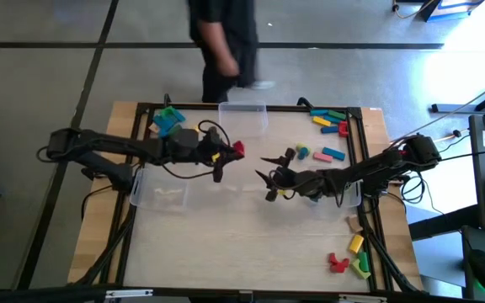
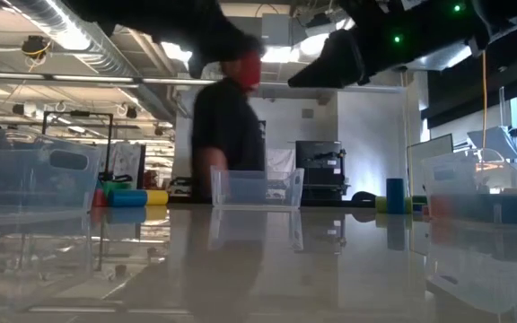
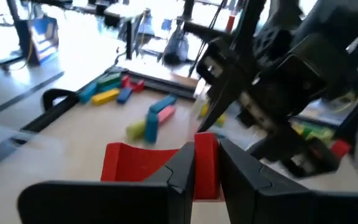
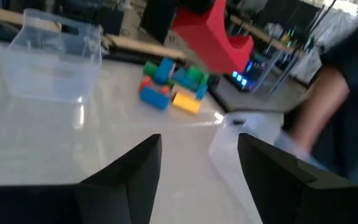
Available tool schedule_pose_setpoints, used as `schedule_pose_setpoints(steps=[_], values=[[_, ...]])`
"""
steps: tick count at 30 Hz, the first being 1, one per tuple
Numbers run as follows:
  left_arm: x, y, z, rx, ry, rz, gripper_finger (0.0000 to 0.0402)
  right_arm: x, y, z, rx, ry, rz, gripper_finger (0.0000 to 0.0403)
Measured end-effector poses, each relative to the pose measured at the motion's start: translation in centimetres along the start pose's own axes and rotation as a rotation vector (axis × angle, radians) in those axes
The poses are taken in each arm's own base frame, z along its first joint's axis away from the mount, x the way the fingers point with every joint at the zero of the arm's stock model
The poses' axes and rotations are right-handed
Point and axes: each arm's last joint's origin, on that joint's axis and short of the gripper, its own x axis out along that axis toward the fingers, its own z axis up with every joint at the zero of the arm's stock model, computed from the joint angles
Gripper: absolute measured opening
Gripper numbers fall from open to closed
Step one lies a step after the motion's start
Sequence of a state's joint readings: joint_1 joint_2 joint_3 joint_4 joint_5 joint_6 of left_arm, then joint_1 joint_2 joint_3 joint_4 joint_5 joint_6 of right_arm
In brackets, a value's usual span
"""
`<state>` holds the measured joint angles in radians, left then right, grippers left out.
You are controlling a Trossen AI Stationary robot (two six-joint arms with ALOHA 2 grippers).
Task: Sort blocks by size
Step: Put the red arch block into the bottom right transparent bin
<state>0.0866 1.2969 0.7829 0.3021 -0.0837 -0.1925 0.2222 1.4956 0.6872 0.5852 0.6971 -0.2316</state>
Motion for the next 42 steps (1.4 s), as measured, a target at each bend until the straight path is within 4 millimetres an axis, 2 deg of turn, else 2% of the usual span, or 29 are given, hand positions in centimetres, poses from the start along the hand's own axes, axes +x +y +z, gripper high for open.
schedule_pose_setpoints(steps=[8,11,14,19,24,29,36,42], values=[[1.8,-0.9,-0.7,-0.044,-0.086,-0.047,0.0056,0.0,-0.2,0.5,-0.071,-0.041,-0.034,0.0215],[2.7,-0.9,-1.1,-0.062,-0.113,-0.053,0.0056,-0.7,0.0,0.9,-0.094,-0.035,-0.068,0.0215],[3.7,-0.9,-1.6,-0.069,-0.12,-0.055,0.0056,-2.3,0.2,1.8,-0.135,-0.036,-0.115,0.0215],[6.0,-1.2,-1.6,-0.059,-0.108,-0.052,0.0056,-6.3,-0.2,3.4,-0.181,-0.012,-0.192,0.0215],[9.4,-1.5,-1.8,-0.034,-0.088,-0.046,0.0056,-10.4,-2.1,5.3,-0.08,-0.064,-0.161,0.0215],[13.3,-2.0,-1.9,0.017,-0.085,-0.07,0.0056,-13.4,-4.4,5.8,0.062,-0.098,-0.092,0.0215],[18.6,-2.7,-2.5,0.066,-0.091,-0.12,0.0056,-15.5,-6.0,5.6,0.169,-0.105,-0.032,0.0215],[22.7,-3.3,-3.5,0.086,-0.099,-0.143,0.0056,-15.8,-6.3,5.5,0.168,-0.104,-0.025,0.0215]])
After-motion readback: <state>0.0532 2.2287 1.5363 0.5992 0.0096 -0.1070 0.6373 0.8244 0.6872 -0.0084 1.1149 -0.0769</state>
